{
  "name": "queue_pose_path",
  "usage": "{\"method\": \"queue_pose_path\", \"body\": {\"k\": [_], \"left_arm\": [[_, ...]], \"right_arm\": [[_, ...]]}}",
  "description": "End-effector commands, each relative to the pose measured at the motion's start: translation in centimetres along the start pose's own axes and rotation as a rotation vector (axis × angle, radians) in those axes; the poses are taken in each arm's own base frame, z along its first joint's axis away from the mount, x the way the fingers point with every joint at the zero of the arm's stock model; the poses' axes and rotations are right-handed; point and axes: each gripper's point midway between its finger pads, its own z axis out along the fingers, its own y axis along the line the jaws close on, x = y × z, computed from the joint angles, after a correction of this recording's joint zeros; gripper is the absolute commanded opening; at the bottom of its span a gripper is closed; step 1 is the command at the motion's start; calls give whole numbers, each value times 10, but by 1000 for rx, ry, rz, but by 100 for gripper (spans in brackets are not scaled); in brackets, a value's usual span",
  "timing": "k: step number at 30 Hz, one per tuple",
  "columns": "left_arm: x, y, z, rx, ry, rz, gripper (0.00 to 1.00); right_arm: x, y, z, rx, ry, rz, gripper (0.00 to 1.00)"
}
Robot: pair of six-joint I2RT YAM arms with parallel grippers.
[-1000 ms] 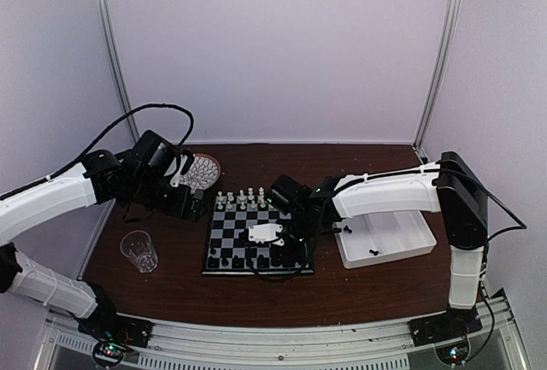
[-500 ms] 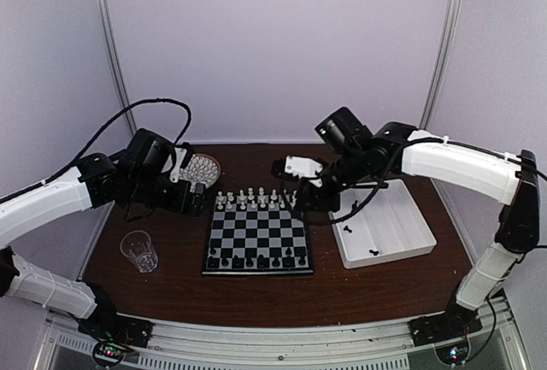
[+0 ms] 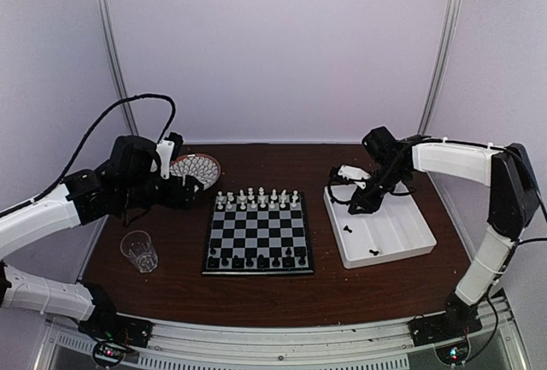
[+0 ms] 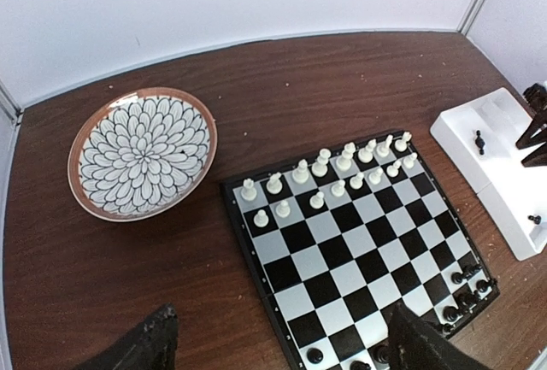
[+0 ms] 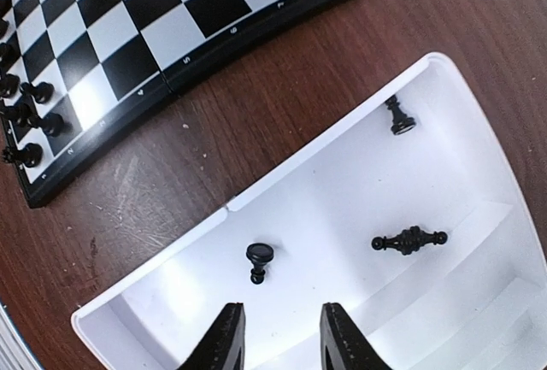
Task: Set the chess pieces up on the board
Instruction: Pick up the pawn from the storage box.
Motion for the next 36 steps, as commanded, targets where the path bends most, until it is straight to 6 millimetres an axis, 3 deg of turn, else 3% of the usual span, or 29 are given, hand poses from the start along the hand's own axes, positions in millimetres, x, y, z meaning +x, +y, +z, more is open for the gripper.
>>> {"method": "queue_pose_path", "body": {"k": [1,10,17,36], "left_arm": [[-26,-19,0,76,-31,15,82],[-16,-22,3,95,1,-38,80],[-13,-23,7,97,26,-60,78],[-5,-24,12,99,53,-77,76]], "right_arm": [[16,4,25,-55,69,-19,34],[24,6,51,-127,147,0,37],[17,1,64,-120,167,46,36],[34,12,68,-107,262,86,36]]}}
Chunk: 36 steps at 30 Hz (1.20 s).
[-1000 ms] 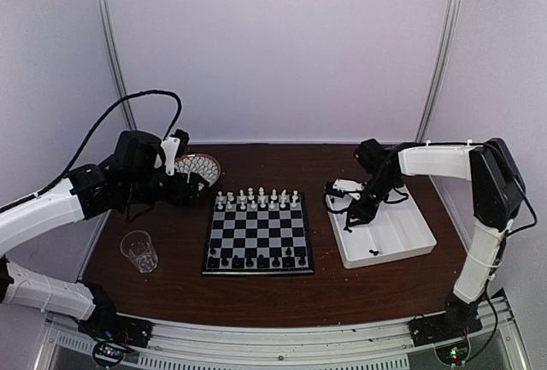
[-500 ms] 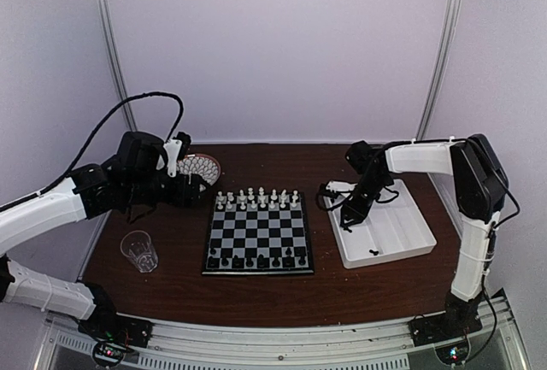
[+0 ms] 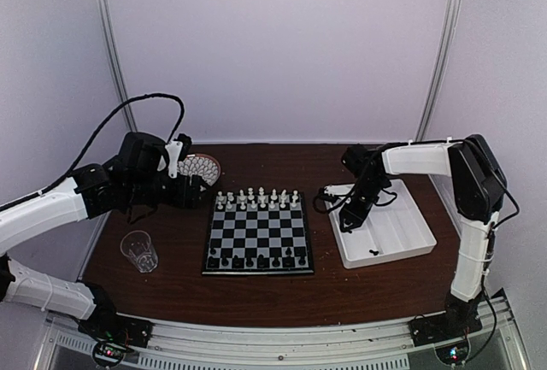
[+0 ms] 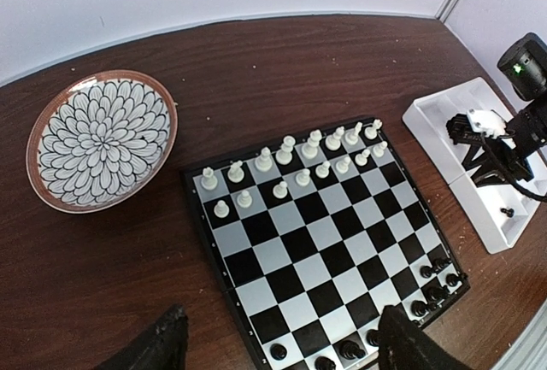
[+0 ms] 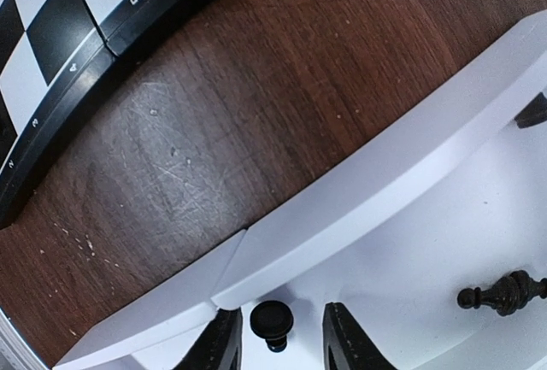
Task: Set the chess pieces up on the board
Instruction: Pick up the pawn from the storage box.
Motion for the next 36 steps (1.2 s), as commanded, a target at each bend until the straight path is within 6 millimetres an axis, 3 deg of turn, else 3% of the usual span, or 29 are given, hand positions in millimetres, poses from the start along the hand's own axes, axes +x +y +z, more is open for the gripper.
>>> {"method": "queue_pose_path", "body": {"k": [1,17,21,24,27,33,36], "left_arm": [[-6,-3,1,15,-14,-16,76],[-1,-7,1,36,2,-31,75],[-2,-12,6,58,10,-31,74],[-3,-23,15,105,12,-48,71],[-13,-48,25,179,-29,-48,69],[-62,-135,33,335,-281,47,68],[-86,-161,31,339,-482,103,66]], "right_arm": [[10,1,2,13,46,7,36],[9,-3,10,15,69,55,26],[3,-3,-2,30,36,73,18],[-10,1,-28,35,-34,88,17],[-27,10,-67,-11,-151,124,16],[-82,46,-160,-273,-487,207,17],[-113,64,-196,-451,-607,268,17]]}}
